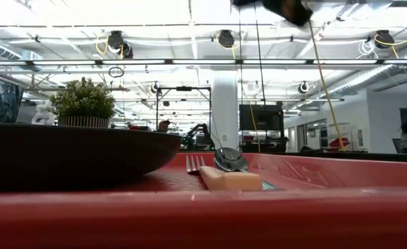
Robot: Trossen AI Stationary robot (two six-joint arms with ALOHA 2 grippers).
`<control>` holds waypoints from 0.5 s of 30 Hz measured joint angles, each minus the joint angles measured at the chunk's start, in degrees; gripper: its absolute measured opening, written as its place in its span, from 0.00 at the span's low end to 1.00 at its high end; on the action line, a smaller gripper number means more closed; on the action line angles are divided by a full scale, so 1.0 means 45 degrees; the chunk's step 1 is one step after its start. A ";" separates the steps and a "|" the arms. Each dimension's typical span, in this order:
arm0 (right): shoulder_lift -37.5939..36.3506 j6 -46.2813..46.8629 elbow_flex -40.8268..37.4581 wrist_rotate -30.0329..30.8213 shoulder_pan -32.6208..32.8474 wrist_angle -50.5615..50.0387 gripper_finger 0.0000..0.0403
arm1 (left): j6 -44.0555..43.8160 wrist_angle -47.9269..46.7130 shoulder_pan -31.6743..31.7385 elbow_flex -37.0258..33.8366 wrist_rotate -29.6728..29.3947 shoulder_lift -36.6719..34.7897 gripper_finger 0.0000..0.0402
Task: Pick and place plate/cup/fork/spoon on tray
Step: Return to Home Position
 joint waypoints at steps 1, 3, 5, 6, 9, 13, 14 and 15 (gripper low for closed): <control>-0.0243 -0.1146 0.0000 0.0412 0.0036 0.0019 0.13 | 0.0057 0.0013 -0.0079 0.0000 0.0022 -0.0140 0.50; -0.0696 -0.3077 0.0000 0.1360 0.0153 0.0048 0.13 | 0.0269 0.0102 -0.0152 0.0003 0.0417 -0.0443 0.50; -0.1111 -0.4458 0.0000 0.2087 0.0220 0.0059 0.13 | 0.0514 0.0256 -0.0147 0.0000 0.0923 -0.0701 0.49; -0.1296 -0.4982 0.0000 0.2326 0.0233 0.0061 0.13 | 0.0658 0.0391 -0.0142 0.0000 0.1024 -0.0805 0.48; -0.1823 -0.6271 -0.0125 0.2686 0.0222 0.0229 0.10 | 0.1231 0.0847 -0.0128 0.0000 0.1049 -0.1035 0.41; -0.2771 -0.8079 -0.1263 0.2664 0.0189 0.1543 0.03 | 0.2183 0.1518 -0.0142 -0.0005 0.1045 -0.1097 0.27; -0.3044 -0.8446 -0.1702 0.2639 0.0189 0.1946 0.01 | 0.2433 0.1718 -0.0142 -0.0006 0.1036 -0.1097 0.23; -0.3311 -0.8735 -0.2147 0.2632 0.0189 0.2364 0.01 | 0.2717 0.1969 -0.0142 -0.0024 0.1013 -0.1097 0.20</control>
